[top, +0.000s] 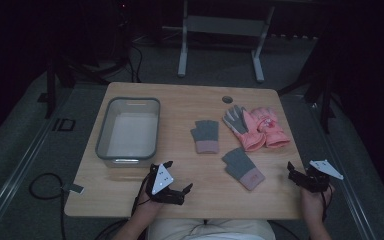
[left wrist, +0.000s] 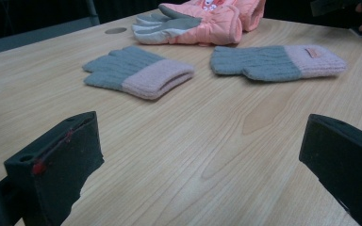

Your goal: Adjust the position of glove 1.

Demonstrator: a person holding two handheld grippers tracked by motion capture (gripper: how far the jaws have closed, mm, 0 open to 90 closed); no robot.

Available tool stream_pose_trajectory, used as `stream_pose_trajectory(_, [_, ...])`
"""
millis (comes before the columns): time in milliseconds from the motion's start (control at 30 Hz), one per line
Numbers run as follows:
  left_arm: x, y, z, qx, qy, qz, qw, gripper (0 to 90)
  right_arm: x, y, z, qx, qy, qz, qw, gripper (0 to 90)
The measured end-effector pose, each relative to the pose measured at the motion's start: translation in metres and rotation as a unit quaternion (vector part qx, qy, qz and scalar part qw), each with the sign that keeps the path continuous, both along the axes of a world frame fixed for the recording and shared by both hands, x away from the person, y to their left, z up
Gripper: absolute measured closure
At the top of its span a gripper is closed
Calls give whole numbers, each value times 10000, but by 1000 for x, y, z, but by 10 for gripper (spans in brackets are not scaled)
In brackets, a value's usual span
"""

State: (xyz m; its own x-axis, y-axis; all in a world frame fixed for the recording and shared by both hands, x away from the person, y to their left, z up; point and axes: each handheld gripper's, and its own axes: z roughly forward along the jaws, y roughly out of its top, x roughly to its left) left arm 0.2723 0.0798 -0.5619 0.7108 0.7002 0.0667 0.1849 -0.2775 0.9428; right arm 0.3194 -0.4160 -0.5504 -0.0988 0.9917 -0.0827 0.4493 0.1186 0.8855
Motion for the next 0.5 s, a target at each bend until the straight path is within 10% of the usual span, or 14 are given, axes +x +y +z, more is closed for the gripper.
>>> stream_pose_trajectory(500, [-1, -2, 0, 108, -55, -9, 9999, 0, -5, 3, 21, 22, 290, 315, 9991, 134])
